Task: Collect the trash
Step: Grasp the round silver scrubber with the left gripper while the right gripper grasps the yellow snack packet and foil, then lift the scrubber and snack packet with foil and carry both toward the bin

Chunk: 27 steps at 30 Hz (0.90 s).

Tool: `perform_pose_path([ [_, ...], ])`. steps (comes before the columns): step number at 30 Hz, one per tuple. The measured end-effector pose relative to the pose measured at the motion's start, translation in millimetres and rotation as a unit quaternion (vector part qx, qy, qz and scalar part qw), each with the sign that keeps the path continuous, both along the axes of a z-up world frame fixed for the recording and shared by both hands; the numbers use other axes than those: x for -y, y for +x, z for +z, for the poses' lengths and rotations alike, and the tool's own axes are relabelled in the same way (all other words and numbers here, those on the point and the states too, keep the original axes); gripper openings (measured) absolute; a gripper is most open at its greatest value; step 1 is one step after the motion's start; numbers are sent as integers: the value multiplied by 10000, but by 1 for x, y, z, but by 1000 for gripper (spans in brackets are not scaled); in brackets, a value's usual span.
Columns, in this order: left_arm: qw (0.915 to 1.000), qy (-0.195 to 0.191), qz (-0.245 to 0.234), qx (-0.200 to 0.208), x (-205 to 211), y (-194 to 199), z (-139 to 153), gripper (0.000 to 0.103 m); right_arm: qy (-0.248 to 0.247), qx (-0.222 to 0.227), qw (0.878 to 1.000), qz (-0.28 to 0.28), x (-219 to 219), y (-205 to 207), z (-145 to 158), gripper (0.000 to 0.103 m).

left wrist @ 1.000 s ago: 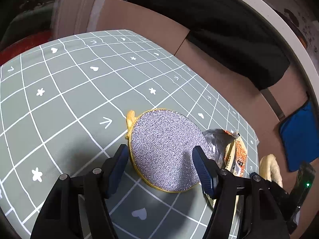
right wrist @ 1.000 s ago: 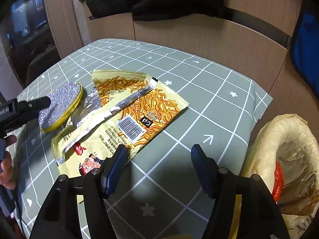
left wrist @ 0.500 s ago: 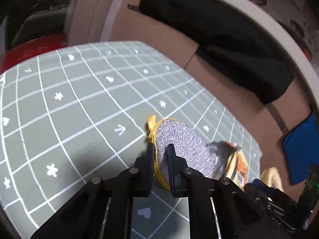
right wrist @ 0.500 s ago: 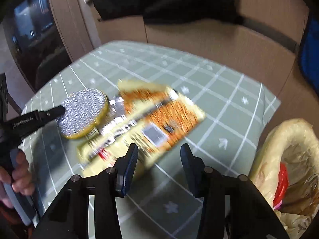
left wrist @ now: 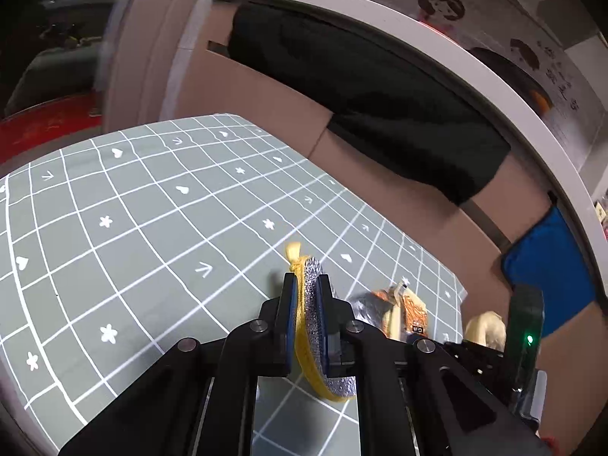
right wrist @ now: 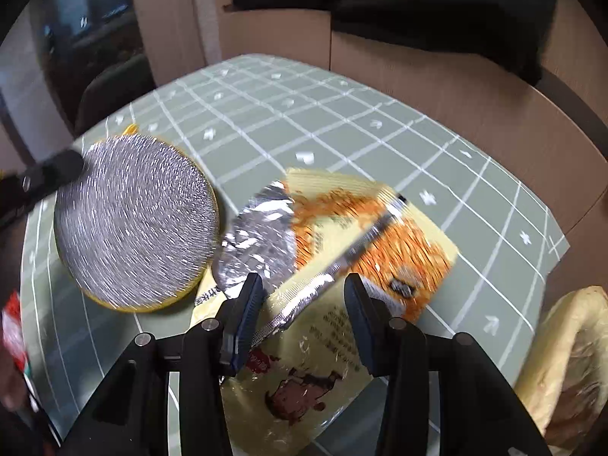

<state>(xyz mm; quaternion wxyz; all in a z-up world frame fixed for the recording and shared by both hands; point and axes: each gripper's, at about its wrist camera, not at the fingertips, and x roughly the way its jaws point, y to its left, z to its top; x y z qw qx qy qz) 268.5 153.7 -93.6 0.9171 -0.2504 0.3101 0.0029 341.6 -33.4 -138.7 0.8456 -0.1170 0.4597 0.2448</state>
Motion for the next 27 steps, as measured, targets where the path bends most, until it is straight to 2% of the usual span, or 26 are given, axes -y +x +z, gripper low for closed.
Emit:
perform_pose_path([
  [5,9996,-22,-259,134,13,-5,8,9,-154,33,9998,-147,50,-11,-2,44],
  [6,9993,-7,-333,165,18,-5,10,9,-171,50,9995,-245,57,-12,-2,48],
  [9,9982,141,-521,246,31,-6,13,9,178,-22,9978,-643,83,-11,-4,53],
  [12,9972,204,-698,201,41,-5,12,9,455,89,9959,-783,90,-17,-6,60],
  [15,9965,263,-784,125,47,-4,10,9,238,169,9954,-918,78,-14,-7,61],
  [17,9963,298,-804,112,49,-4,9,9,296,121,9942,-1023,75,-6,-6,61],
  [20,9961,331,-810,102,50,-3,9,9,140,233,9945,-1011,69,4,-7,53],
  [22,9959,350,-832,109,52,-4,10,9,177,279,9955,-885,68,8,-7,25],
  [24,9953,371,-881,167,54,-5,14,9,326,303,9951,-886,71,6,0,16],
  [27,9939,495,-925,344,59,-8,23,9,379,664,9940,-784,72,-7,18,15],
])
